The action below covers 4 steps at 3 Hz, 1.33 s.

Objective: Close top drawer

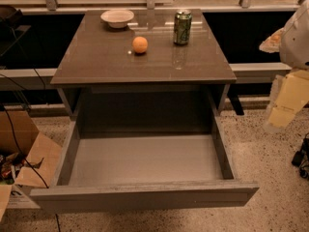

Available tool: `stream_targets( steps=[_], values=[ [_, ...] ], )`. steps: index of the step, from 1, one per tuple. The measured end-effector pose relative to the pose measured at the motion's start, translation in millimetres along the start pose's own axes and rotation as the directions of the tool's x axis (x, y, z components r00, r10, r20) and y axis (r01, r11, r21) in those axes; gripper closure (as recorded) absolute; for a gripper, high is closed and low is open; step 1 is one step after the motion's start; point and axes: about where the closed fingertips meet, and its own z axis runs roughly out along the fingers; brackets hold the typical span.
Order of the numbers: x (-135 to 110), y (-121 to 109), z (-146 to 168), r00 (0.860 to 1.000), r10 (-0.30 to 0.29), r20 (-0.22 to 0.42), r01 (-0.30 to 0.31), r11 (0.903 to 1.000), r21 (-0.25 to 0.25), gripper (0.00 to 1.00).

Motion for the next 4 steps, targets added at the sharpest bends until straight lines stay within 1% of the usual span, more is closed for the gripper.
stream_targets(
  steps=[1, 2, 3, 4],
  values=[
    [0.0, 0.0, 0.0, 1.000, 0.000, 0.000, 0.000, 1.0000, 0.000, 0.00],
    [0.0, 0.0, 0.0, 1.000, 0.000, 0.000, 0.000, 1.0000, 0.000, 0.10],
    [-2.7, 11.2, 13.2, 1.000, -0.005, 0.016, 0.006, 0.9994, -0.035, 0.33],
    [-16.3, 37.4, 36.3, 0.999, 0.024, 0.046, -0.021, 0.9977, -0.064, 0.57]
  ],
)
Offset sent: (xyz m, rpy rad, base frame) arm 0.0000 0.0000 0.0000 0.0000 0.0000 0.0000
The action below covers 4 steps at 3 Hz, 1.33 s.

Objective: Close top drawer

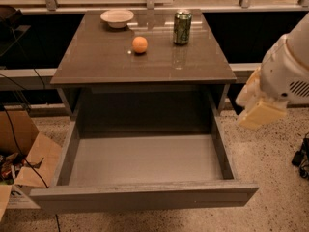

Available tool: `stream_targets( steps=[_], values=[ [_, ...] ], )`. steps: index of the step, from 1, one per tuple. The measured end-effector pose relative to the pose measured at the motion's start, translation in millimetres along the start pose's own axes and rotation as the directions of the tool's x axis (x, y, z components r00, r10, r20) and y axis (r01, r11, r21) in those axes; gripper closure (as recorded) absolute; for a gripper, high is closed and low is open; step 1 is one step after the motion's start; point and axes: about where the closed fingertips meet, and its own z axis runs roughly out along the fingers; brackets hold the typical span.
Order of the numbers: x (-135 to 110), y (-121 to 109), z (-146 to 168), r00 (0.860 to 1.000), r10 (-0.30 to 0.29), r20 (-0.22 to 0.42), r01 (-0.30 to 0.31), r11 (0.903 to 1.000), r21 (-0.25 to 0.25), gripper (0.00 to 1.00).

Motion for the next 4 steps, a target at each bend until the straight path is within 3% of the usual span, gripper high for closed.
stream_targets(
  steps=[1, 2, 3, 4],
  values=[
    [2.9, 47.2, 70.6, 0.997, 0.072, -0.009, -0.073, 0.9918, -0.105, 0.88],
    [26.4, 89.4, 131.8, 0.991, 0.135, -0.003, -0.133, 0.9708, -0.200, 1.00],
    [34.6, 102.0, 142.4, 0.990, 0.138, -0.024, -0.140, 0.9650, -0.222, 1.00],
    [33.3, 104.6, 146.2, 0.991, 0.126, -0.047, -0.134, 0.9655, -0.223, 1.00]
  ],
)
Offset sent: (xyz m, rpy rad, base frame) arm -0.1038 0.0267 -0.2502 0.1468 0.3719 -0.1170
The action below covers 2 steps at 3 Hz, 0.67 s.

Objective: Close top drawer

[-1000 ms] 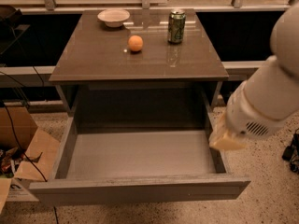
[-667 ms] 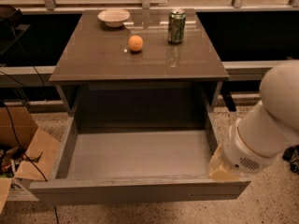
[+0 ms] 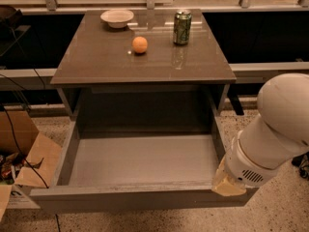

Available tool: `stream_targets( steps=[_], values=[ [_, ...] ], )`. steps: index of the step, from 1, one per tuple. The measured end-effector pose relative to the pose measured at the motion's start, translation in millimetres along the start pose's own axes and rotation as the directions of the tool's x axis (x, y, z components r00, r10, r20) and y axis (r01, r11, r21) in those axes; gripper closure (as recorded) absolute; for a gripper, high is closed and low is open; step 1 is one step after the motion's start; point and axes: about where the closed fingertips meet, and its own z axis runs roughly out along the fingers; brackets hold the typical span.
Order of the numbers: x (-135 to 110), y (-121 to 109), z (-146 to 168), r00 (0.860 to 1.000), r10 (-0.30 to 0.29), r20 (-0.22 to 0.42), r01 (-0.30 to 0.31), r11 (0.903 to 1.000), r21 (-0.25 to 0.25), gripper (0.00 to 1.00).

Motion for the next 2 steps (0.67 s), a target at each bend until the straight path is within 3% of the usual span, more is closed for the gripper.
stream_targets(
  steps=[2],
  values=[
    [31.3, 11.7, 77.8, 0.991, 0.038, -0.126, -0.046, 0.9968, -0.065, 1.00]
  ],
)
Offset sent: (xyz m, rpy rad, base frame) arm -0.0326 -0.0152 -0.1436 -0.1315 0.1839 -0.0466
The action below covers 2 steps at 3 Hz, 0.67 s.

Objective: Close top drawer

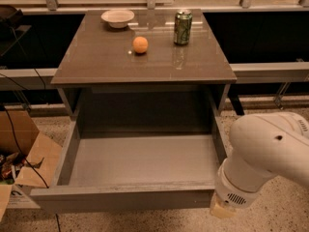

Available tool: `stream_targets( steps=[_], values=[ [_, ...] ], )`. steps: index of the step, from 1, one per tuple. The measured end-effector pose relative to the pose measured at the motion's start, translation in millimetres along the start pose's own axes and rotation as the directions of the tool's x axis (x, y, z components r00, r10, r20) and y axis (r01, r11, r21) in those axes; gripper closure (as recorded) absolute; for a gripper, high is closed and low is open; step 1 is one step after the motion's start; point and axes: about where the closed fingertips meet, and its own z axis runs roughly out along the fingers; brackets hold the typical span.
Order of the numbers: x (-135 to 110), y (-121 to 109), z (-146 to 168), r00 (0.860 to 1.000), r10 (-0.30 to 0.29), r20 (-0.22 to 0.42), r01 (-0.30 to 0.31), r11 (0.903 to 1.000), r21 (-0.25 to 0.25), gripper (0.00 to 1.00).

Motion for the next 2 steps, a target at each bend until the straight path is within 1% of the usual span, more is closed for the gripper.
stream_targets(
  steps=[1, 2],
  values=[
    [8.1, -21.7, 33.6, 1.000, 0.020, -0.003, -0.020, 0.9998, 0.007, 1.00],
    [9.9, -23.9, 37.0, 1.000, 0.020, -0.001, -0.020, 0.9997, 0.011, 1.00]
  ],
)
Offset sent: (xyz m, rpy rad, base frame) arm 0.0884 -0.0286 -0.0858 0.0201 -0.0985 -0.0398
